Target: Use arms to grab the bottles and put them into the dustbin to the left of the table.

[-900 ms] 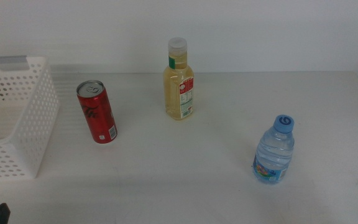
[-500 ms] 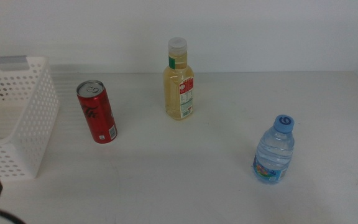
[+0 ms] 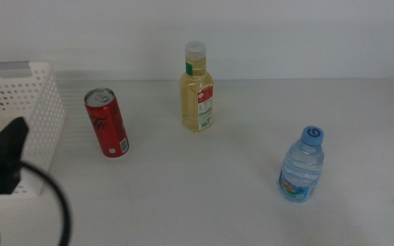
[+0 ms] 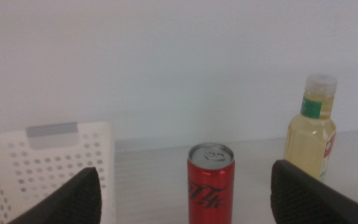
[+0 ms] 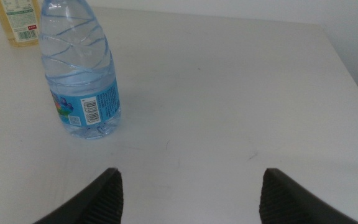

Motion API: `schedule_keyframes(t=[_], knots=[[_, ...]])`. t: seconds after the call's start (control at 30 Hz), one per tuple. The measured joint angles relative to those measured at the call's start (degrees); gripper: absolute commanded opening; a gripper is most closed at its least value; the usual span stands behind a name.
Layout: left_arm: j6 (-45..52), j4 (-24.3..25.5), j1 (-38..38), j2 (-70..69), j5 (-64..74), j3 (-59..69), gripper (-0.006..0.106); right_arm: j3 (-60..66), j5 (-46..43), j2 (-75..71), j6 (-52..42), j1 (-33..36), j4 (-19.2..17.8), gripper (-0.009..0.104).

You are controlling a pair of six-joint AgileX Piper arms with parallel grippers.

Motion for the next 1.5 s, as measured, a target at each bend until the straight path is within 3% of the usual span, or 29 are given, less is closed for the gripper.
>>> schedule_keyframes(t=[0.37, 0.77, 1.03, 1.2, 1.5], knots=[[0.0, 0.0, 0.0, 15.9, -8.1, 0.0, 0.089, 0.0, 0.0, 0.0, 0.0, 0.0, 0.0, 0.057], [-0.1, 0.4, 0.0, 17.6, -13.1, 0.1, 0.089, 0.0, 0.0, 0.0, 0.0, 0.0, 0.0, 0.057], [-1.8, 4.1, 0.0, 21.1, -22.0, 4.1, 0.089, 0.0, 0.0, 0.0, 0.0, 0.0, 0.0, 0.057], [-4.4, 7.0, 0.0, 28.6, -28.9, 4.2, 0.089, 0.0, 0.0, 0.0, 0.0, 0.0, 0.0, 0.057], [-7.2, 7.1, 0.0, 45.8, -43.5, 3.9, 0.089, 0.0, 0.0, 0.0, 0.0, 0.0, 0.0, 0.057]])
